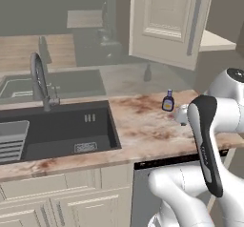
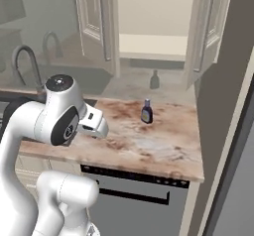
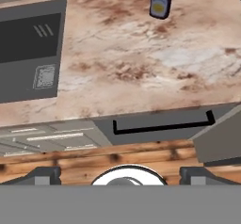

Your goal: Close all open cabinet doors.

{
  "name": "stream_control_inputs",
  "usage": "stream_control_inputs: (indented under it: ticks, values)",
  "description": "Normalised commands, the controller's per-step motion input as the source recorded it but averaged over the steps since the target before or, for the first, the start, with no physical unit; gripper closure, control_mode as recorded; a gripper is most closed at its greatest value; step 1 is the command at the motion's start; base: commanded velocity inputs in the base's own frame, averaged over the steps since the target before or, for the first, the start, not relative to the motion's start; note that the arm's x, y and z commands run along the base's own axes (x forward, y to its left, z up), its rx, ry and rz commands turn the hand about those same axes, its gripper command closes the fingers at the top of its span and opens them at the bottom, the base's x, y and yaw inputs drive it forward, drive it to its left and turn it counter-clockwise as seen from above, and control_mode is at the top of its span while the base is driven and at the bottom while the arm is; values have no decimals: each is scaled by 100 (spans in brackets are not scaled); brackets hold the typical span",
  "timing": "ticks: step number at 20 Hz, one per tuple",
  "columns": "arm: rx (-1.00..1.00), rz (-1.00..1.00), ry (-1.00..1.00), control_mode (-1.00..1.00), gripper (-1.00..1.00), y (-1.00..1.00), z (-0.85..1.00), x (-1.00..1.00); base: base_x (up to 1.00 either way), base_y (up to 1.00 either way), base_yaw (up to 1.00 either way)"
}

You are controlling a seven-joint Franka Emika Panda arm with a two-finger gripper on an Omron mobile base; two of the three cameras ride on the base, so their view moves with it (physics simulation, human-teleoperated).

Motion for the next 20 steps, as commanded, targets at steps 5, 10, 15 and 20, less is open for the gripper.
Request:
stream_control_inputs:
  ticks: [5,10,15,20]
  values:
    - [0,0,0,100,-100,0,0,0,0,-50,0]
    - [0,0,0,100,-100,0,0,0,0,-54,0]
    - [0,0,0,100,-100,0,0,0,0,-51,0]
    - [0,0,0,100,-100,0,0,0,0,-38,0]
